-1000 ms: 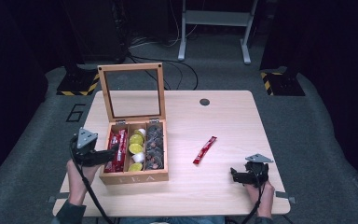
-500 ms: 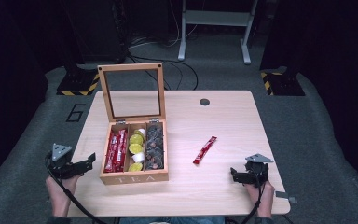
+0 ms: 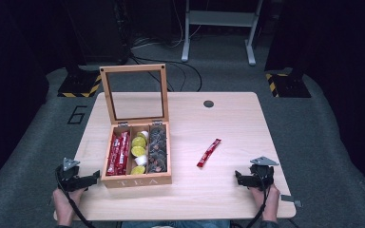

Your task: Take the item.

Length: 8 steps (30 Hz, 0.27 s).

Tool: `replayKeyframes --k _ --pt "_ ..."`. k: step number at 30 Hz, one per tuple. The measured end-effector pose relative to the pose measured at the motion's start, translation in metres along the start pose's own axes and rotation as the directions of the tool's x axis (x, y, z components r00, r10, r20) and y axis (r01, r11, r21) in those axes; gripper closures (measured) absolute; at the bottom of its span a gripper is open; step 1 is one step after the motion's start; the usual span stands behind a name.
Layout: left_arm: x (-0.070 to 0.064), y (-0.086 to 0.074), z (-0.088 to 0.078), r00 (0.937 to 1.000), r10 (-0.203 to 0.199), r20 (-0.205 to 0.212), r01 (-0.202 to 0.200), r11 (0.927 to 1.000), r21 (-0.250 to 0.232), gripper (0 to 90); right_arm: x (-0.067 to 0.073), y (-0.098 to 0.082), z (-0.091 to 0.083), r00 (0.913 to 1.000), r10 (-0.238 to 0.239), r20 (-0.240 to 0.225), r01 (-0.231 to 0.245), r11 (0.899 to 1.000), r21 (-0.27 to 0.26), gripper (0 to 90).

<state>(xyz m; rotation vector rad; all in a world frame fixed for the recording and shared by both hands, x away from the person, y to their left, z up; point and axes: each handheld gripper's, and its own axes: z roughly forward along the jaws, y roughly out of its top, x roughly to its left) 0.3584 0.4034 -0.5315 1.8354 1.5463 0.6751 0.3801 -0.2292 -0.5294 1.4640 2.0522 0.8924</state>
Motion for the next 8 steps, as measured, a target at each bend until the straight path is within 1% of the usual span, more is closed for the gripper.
replayKeyframes --k 1,2,3,8 --pt "0.0 0.0 0.0 1.0 0.0 0.0 0.0 1.0 0.0 5.2 0.0 0.0 0.0 1.0 0.0 0.0 0.0 1.0 0.0 5.6" --pt "-0.0013 0.0007 0.0005 0.9999 0.017 0.001 -0.017 0.9996 0.022 5.2 0.0002 0.0 0.0001 1.0 0.002 0.001 -0.002 1.0 0.0 5.6" --pt "-0.0026 0.0009 0.0025 0.9997 0.026 -0.002 -0.026 0.9995 0.019 4.8 0.0001 0.0 -0.0001 1.0 0.0 0.001 0.0 1.0 0.001 5.5" --pt "-0.0028 0.0011 0.0029 0.9996 0.027 0.0 -0.027 0.9994 0.021 3.8 0.0003 0.0 0.0 1.0 0.001 0.003 -0.001 1.0 0.0 5.5"
